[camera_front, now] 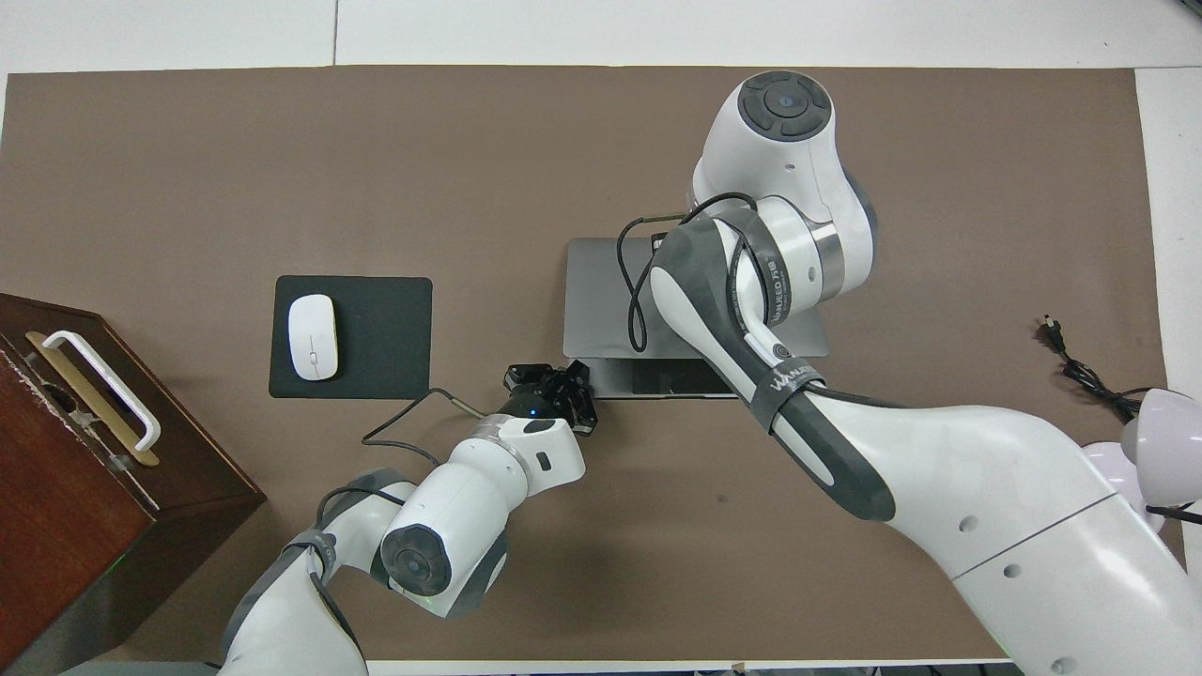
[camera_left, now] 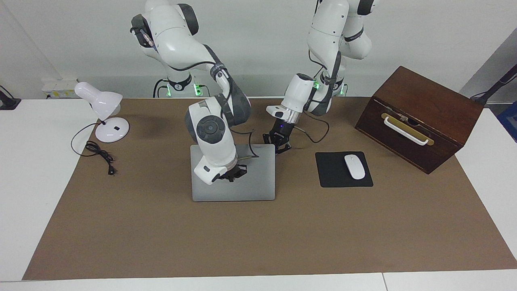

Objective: Close laptop with both arms

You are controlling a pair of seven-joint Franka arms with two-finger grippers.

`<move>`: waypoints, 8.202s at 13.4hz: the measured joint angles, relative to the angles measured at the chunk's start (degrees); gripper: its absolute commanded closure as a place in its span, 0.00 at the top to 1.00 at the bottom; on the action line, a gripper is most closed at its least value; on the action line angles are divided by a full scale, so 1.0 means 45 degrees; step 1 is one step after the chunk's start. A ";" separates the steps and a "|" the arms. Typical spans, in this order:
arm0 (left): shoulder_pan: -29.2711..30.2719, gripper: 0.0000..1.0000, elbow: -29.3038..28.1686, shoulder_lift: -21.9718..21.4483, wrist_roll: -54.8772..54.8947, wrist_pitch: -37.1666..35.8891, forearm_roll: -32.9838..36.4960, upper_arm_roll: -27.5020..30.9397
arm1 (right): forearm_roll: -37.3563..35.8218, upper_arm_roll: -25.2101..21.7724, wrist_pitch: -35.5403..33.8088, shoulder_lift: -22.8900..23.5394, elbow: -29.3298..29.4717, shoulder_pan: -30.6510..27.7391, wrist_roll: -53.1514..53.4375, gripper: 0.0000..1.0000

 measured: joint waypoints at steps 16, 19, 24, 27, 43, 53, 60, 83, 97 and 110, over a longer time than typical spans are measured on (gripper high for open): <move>-0.0002 0.00 0.0000 0.0007 0.0047 0.0013 0.0000 0.0000 | -0.0001 -0.0055 0.1498 -0.0073 -0.0526 -0.0136 0.0028 0.00; -0.0002 0.00 0.0000 0.0007 0.0047 0.0016 0.0000 0.0002 | -0.0005 -0.0091 0.3242 -0.0271 -0.0356 -0.0757 -0.0222 0.00; 0.0001 0.00 0.0005 0.0002 -0.0358 0.0037 -0.0004 0.0039 | -0.0173 -0.0209 0.2943 -0.0394 0.1327 -0.2086 -0.1696 0.00; 0.0044 0.00 0.0006 -0.0224 -0.0543 -0.0096 -0.0009 0.0142 | -0.1286 -0.0398 0.0213 -0.0899 0.2524 -0.2975 -0.3408 0.21; 0.1574 0.00 0.0353 -0.6866 0.0620 -1.2738 -0.0010 0.0305 | -0.1570 -0.0444 -0.2019 -0.6413 -0.1162 -0.4348 -0.2972 1.00; 0.4633 0.72 0.3736 -0.8276 0.0805 -1.9529 0.1182 0.0362 | -0.1587 -0.0452 -0.2610 -0.7273 -0.1352 -0.5715 -0.6459 1.00; 0.7370 1.00 0.4515 -0.8190 0.0807 -2.0088 0.1778 0.0397 | -0.1446 -0.0336 -0.2643 -0.7278 -0.1353 -0.5673 -0.5061 1.00; 0.9194 1.00 1.1143 -0.3876 0.0007 -2.3204 0.1768 0.0397 | -0.1226 -0.0287 -0.2690 -0.8382 -0.2887 -0.5659 -0.4638 1.00; 0.9196 1.00 1.1146 -0.3875 -0.0303 -2.3120 0.1767 0.0384 | -0.0839 0.0112 -0.4151 -0.8426 -0.3122 -0.5455 -0.5002 1.00; 0.9196 1.00 1.1146 -0.3875 -0.0306 -2.3128 0.1767 0.0382 | 0.0277 0.0082 -0.4147 -0.8427 -0.3167 -0.5501 -0.3981 1.00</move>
